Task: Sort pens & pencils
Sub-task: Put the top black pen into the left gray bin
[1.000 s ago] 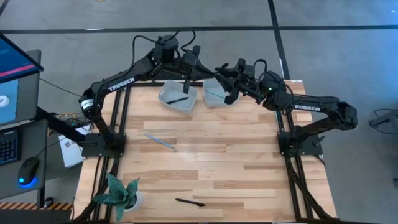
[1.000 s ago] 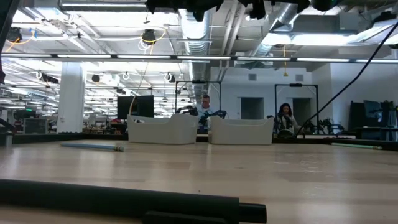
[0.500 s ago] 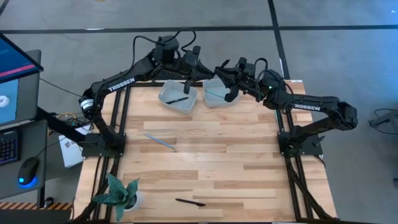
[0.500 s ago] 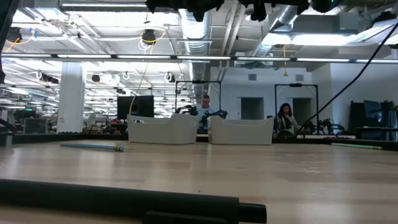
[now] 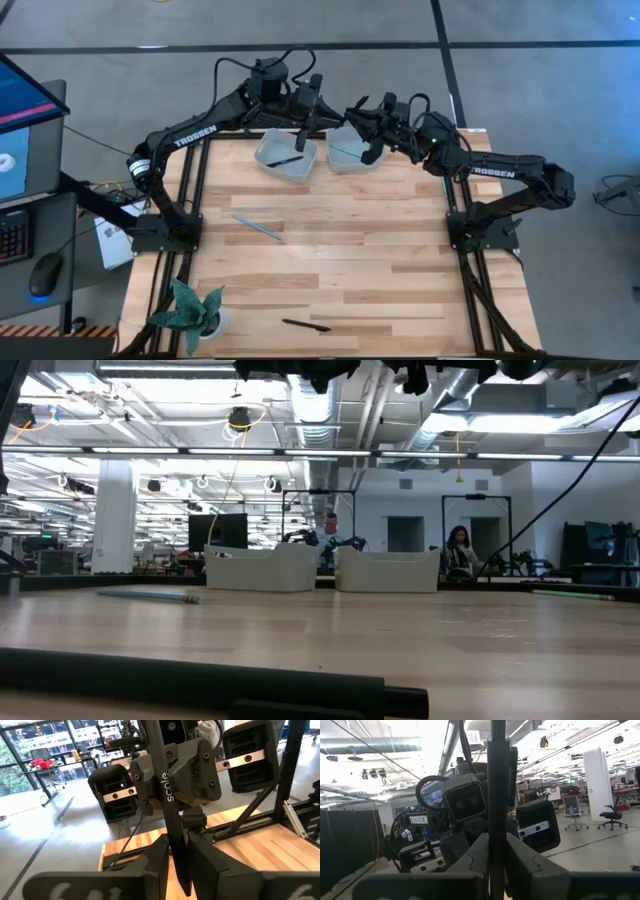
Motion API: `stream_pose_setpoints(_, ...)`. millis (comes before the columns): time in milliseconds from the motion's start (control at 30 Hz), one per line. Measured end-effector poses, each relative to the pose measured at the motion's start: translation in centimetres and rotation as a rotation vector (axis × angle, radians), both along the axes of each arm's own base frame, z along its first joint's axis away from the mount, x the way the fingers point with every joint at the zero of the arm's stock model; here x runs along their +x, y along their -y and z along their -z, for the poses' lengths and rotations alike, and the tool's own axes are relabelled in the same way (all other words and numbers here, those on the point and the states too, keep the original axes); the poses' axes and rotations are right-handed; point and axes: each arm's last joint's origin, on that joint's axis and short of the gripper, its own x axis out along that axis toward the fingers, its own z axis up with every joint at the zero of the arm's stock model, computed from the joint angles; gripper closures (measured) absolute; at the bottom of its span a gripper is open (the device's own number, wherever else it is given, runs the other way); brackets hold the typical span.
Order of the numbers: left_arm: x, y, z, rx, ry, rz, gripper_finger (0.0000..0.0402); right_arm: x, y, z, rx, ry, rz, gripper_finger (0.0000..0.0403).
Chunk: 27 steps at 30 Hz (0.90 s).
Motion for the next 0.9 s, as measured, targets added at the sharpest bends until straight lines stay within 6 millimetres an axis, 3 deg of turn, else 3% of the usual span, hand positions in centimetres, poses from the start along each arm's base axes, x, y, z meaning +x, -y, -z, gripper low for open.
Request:
stream_pose_setpoints(167,0.0,0.0,0.0,-0.009,-0.002,-0.007,0.0334,-0.1,0.3,0.0,0.002,-0.005,0.006,0.034)
stream_pose_setpoints(533,0.0,-0.1,0.0,-0.007,-0.001,-0.017,0.0244,0.1,0.4,0.6,0.023,-0.064,0.009,0.034)
stream_pose_setpoints(900,-0.2,-0.3,0.3,-0.069,-0.037,-0.025,0.0234,0.3,0.5,1.6,0.033,-0.164,0.017,0.034)
